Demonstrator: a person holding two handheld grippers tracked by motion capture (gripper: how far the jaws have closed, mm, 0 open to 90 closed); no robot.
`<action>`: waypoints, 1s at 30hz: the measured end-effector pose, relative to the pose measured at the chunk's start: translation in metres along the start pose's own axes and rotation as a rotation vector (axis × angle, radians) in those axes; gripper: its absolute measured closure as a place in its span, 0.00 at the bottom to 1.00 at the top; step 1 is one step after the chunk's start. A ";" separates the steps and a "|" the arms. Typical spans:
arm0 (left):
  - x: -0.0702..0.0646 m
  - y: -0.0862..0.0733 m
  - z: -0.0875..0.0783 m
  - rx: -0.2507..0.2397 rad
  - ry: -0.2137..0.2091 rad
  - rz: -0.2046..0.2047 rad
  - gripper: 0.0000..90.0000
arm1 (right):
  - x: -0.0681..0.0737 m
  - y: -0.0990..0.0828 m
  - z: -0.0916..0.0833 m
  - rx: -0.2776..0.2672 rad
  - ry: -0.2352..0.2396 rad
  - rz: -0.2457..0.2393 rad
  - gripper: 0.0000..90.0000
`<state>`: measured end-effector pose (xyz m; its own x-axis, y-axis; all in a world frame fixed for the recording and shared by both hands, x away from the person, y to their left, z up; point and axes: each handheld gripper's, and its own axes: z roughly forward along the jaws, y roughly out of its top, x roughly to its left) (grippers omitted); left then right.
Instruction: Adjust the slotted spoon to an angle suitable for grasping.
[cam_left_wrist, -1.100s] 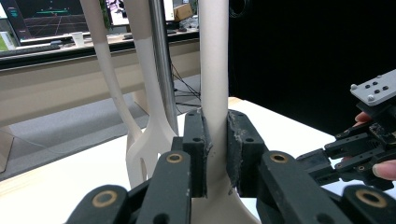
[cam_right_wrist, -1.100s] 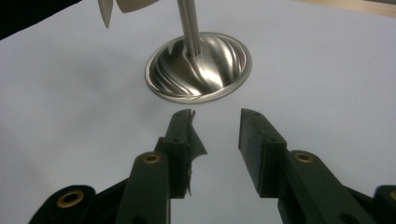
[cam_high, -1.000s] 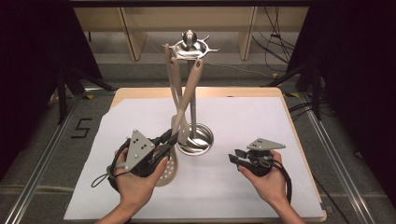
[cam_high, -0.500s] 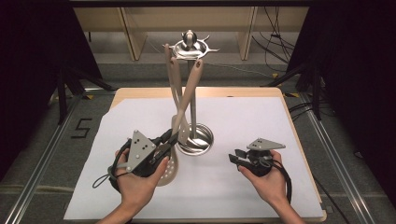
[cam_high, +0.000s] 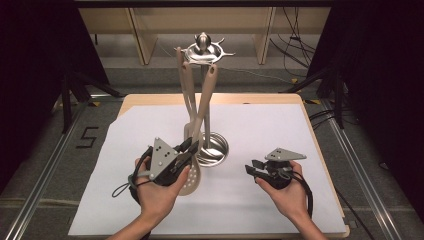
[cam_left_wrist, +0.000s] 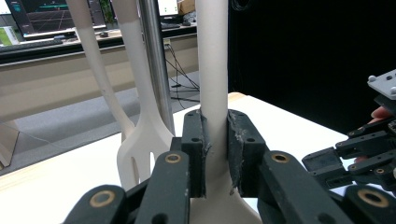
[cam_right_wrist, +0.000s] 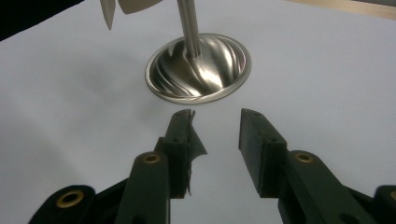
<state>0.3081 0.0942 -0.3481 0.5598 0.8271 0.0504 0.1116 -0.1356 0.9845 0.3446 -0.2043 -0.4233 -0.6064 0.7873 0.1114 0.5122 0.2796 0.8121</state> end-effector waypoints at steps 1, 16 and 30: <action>-0.001 0.000 0.002 0.001 0.003 0.000 0.86 | 0.000 0.000 0.000 0.000 0.000 -0.001 0.72; -0.008 -0.002 0.019 0.035 0.019 -0.033 0.86 | 0.002 0.000 -0.001 0.008 0.014 0.036 0.72; -0.013 -0.001 0.034 0.049 0.023 -0.037 0.85 | 0.002 0.000 -0.001 0.004 0.026 0.044 0.72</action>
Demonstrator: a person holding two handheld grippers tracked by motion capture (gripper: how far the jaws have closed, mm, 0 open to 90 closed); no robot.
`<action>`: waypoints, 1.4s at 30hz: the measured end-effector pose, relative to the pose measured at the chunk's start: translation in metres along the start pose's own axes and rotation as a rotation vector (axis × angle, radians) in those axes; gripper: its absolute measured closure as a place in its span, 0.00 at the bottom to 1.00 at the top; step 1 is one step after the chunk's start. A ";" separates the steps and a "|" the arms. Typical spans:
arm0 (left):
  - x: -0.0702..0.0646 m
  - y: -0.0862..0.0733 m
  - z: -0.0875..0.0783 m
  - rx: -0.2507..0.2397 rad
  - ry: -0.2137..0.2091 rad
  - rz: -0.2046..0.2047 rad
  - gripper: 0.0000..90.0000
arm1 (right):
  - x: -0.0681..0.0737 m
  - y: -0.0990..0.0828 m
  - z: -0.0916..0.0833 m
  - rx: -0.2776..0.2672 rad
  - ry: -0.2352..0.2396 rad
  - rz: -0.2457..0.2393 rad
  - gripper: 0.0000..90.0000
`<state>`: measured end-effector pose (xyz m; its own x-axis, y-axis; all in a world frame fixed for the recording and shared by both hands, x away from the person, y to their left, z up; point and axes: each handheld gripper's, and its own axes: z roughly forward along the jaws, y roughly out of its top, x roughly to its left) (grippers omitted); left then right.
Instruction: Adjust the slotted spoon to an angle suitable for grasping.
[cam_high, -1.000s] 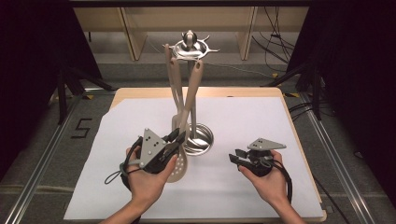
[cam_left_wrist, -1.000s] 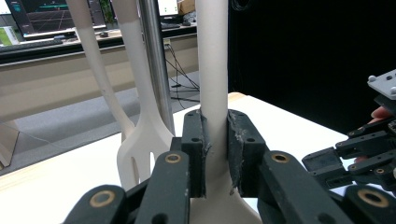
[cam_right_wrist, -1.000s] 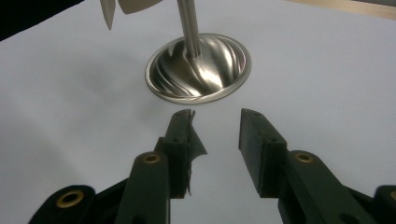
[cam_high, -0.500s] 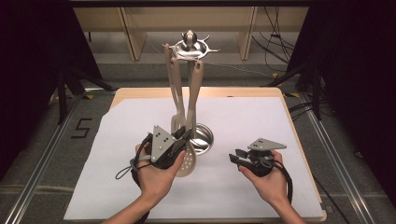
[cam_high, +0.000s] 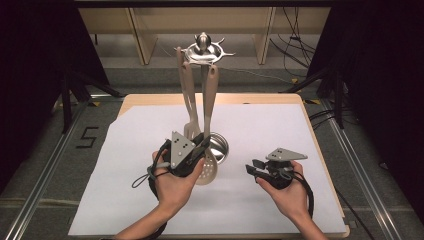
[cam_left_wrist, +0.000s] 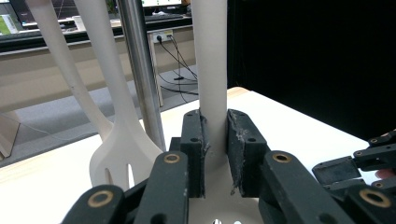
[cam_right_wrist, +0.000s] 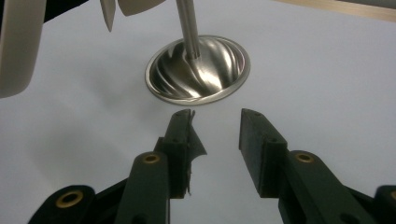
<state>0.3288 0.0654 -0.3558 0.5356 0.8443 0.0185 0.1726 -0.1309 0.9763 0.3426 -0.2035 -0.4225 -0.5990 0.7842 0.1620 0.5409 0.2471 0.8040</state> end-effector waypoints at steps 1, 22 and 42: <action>0.000 0.000 0.001 -0.001 0.001 0.000 0.85 | 0.000 0.000 0.000 0.003 -0.007 -0.004 0.72; -0.005 0.000 0.016 0.002 0.020 0.005 0.85 | 0.007 0.024 -0.016 -0.120 -0.029 -0.076 0.72; -0.003 -0.002 0.018 0.007 0.006 -0.005 0.88 | -0.001 0.012 -0.015 -0.077 -0.026 -0.029 0.72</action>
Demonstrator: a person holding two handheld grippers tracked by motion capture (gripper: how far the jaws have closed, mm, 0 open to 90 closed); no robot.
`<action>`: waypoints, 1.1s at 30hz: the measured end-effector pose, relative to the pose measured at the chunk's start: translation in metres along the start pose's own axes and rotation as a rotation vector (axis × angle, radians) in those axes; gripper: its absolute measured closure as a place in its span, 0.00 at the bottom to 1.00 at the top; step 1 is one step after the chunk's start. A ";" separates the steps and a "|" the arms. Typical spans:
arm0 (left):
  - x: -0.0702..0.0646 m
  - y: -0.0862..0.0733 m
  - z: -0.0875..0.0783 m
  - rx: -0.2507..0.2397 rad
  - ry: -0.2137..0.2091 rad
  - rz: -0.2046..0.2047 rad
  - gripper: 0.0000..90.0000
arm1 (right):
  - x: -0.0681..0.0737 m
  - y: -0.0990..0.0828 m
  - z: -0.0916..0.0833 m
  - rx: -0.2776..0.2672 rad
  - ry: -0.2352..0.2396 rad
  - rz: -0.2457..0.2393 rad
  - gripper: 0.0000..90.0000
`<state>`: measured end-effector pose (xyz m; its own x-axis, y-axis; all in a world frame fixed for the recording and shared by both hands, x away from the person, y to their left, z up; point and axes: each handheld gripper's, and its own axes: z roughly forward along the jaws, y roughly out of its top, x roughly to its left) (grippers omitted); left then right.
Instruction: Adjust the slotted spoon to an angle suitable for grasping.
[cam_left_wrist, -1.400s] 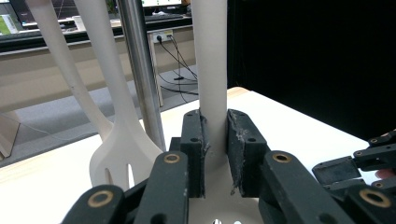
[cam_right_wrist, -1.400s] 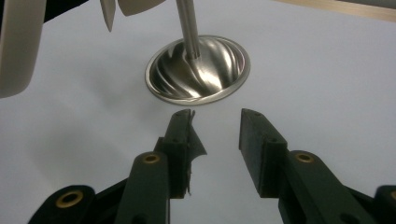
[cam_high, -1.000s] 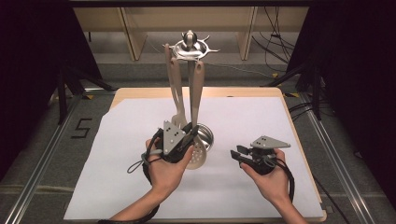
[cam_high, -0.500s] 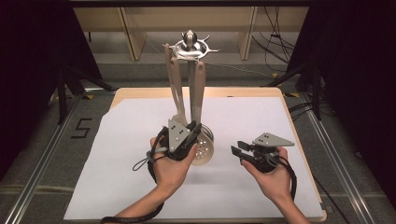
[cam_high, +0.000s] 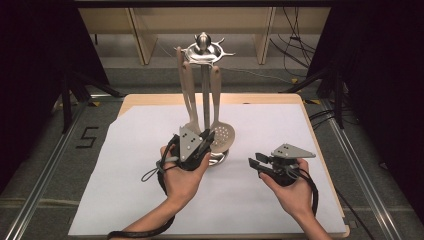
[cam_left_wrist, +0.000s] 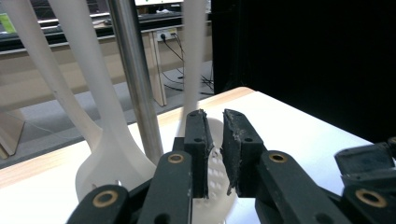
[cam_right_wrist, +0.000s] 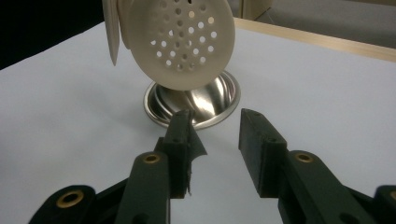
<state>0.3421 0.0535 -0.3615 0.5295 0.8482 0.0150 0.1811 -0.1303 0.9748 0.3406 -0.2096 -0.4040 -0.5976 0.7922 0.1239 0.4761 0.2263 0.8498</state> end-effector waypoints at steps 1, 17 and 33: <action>0.000 -0.001 -0.001 0.003 -0.004 -0.007 0.87 | -0.001 0.000 0.000 -0.005 -0.003 -0.007 0.72; 0.028 -0.005 -0.069 -0.034 -0.137 0.020 0.75 | -0.004 -0.006 -0.002 0.009 -0.012 -0.001 0.71; 0.127 -0.056 -0.119 -0.023 0.075 -0.039 0.55 | -0.023 -0.016 -0.008 0.009 -0.075 -0.016 0.66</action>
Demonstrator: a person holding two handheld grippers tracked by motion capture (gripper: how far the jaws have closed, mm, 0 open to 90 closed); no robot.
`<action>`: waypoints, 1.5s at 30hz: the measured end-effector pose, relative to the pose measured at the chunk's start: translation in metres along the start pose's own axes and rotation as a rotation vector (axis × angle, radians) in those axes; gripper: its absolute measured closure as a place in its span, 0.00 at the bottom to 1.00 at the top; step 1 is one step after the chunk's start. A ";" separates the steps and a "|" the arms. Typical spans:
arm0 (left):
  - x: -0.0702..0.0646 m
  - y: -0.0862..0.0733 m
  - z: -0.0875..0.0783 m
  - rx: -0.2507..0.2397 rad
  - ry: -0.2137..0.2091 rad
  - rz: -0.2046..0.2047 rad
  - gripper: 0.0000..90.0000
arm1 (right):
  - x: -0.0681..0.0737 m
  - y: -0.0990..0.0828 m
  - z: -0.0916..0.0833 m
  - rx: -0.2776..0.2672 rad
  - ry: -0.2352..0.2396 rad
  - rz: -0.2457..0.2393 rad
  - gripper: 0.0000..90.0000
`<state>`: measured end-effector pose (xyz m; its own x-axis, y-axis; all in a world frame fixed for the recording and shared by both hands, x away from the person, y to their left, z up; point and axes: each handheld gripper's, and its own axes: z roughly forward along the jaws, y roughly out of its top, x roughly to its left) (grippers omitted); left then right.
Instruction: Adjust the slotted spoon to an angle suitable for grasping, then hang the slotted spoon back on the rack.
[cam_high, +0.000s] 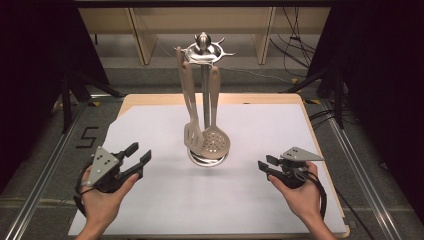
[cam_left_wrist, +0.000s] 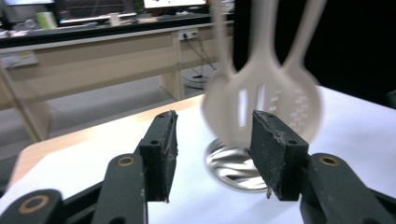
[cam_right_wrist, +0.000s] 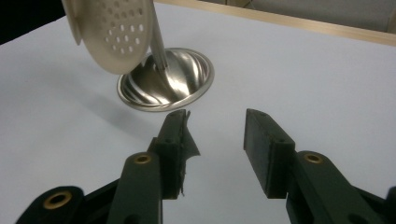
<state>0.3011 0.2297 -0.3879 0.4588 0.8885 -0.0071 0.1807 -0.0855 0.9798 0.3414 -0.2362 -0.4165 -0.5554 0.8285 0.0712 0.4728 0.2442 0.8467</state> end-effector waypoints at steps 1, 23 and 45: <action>0.005 -0.004 -0.003 0.005 0.012 -0.005 0.54 | -0.002 -0.001 0.001 -0.006 0.004 -0.007 0.66; 0.040 -0.047 -0.009 0.059 0.070 -0.072 0.49 | -0.023 -0.020 -0.009 0.009 -0.037 0.053 0.63; 0.041 -0.059 0.000 0.092 0.053 -0.055 0.46 | -0.028 -0.024 -0.011 0.012 -0.077 0.068 0.62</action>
<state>0.3096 0.2713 -0.4457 0.4000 0.9153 -0.0478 0.2842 -0.0743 0.9559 0.3381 -0.2708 -0.4326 -0.4678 0.8795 0.0870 0.5163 0.1920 0.8346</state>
